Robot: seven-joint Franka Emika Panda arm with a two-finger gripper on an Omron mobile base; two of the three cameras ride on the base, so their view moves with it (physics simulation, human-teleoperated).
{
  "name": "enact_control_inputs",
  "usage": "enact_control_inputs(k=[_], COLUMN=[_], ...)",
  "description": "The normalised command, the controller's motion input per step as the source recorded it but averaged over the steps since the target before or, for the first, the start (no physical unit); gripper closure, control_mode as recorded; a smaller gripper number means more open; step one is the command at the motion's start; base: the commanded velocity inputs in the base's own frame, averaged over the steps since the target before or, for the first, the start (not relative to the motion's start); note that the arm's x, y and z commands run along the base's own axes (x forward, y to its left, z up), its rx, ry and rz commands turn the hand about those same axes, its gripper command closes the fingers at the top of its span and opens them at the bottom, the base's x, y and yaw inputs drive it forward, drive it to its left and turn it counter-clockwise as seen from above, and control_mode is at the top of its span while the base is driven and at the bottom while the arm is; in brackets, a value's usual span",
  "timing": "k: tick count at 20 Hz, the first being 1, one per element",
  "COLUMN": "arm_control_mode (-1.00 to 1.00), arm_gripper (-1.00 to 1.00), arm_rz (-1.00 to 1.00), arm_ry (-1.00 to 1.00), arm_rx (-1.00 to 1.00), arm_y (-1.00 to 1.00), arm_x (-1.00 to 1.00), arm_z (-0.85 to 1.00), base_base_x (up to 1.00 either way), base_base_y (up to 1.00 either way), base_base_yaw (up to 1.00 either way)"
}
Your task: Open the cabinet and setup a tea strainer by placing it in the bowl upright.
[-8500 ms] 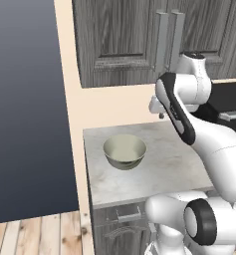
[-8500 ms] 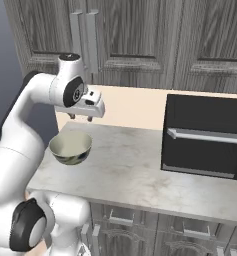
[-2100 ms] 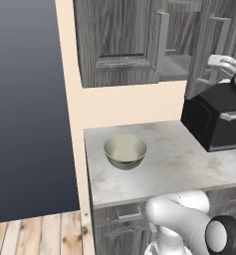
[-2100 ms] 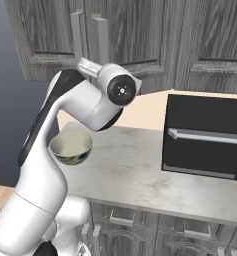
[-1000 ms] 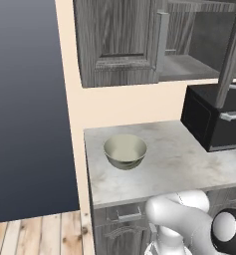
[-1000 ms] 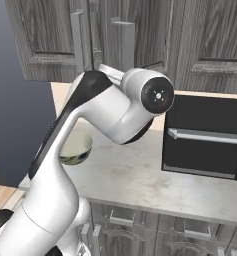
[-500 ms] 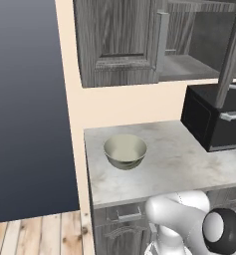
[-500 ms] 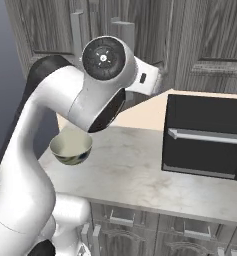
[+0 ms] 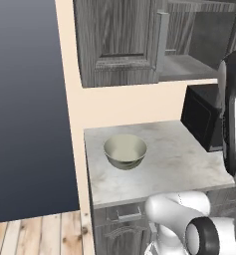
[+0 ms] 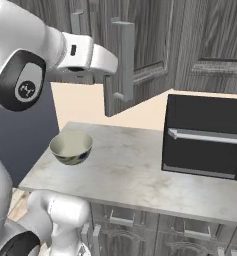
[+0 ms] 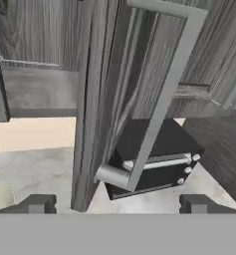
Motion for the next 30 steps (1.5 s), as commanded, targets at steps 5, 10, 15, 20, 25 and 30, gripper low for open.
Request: enact_control_inputs(k=[5,10,15,20,25,30], arm_control_mode=[-1.0,-1.0,-1.0,-1.0,-1.0,-1.0], arm_gripper=[-1.0,-1.0,-1.0,-1.0,-1.0,-1.0], arm_rz=[-0.24,-0.24,-0.07,-0.01,0.0,-0.12], arm_ry=[0.3,0.33,0.39,0.28,0.19,0.14], arm_rx=[-0.44,-0.41,-0.16,-0.04,-0.08,-0.11], arm_y=[0.98,0.57,-0.09,-0.17,-0.56,-0.61], arm_x=[0.04,0.37,0.76,0.72,0.22,0.04], arm_z=[0.0,-0.18,-0.43,-0.26,-0.09,-0.09], base_base_x=[0.0,0.0,0.0,0.0,0.0,0.0], base_base_y=[0.0,0.0,0.0,0.0,0.0,0.0], base_base_yaw=[0.0,0.0,0.0,0.0,0.0,0.0])
